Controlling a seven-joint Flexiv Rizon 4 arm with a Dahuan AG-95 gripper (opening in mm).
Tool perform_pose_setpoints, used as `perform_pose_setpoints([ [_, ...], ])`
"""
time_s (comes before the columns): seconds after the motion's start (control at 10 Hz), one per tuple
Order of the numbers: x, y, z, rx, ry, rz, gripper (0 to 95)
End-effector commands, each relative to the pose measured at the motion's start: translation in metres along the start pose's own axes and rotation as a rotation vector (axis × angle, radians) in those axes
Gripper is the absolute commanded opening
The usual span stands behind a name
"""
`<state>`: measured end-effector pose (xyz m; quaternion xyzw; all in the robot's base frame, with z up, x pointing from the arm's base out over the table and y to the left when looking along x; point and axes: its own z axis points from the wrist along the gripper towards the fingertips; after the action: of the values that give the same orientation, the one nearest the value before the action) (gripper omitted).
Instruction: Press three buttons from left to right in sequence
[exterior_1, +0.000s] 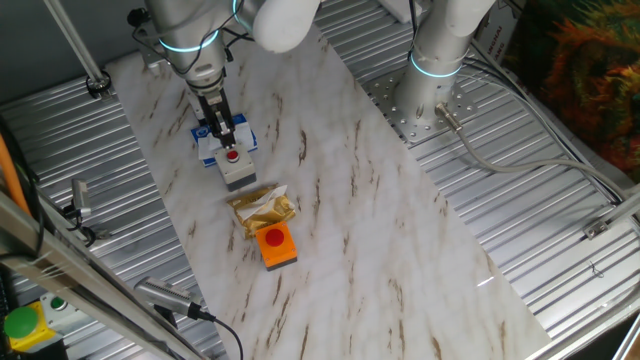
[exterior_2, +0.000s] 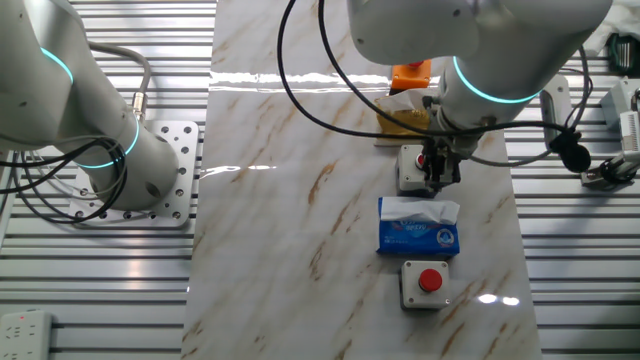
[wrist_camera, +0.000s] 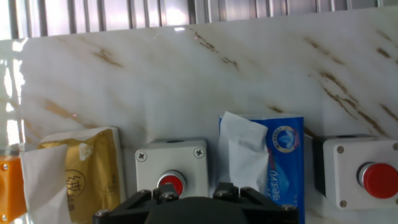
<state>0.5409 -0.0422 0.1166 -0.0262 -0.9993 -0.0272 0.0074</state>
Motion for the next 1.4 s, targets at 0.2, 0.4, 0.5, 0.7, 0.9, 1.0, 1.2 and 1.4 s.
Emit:
perform_pose_setpoints([
  [0.2,0.000,0.000,0.000,-0.017,-0.010,0.005,38.0],
  [0.4,0.000,-0.001,0.002,-0.007,-0.010,0.011,38.0],
  [0.5,-0.001,-0.001,0.004,-0.004,-0.010,0.008,38.0],
  [0.7,-0.002,-0.001,0.007,-0.003,-0.016,0.008,38.0],
  [0.9,-0.004,0.000,0.011,-0.001,-0.020,0.016,38.0],
  [1.0,-0.004,0.002,0.011,0.000,-0.020,0.021,38.0],
  [1.2,-0.006,0.004,0.010,-0.002,-0.022,0.025,38.0],
  [1.4,-0.006,0.004,0.010,-0.002,-0.022,0.025,38.0],
])
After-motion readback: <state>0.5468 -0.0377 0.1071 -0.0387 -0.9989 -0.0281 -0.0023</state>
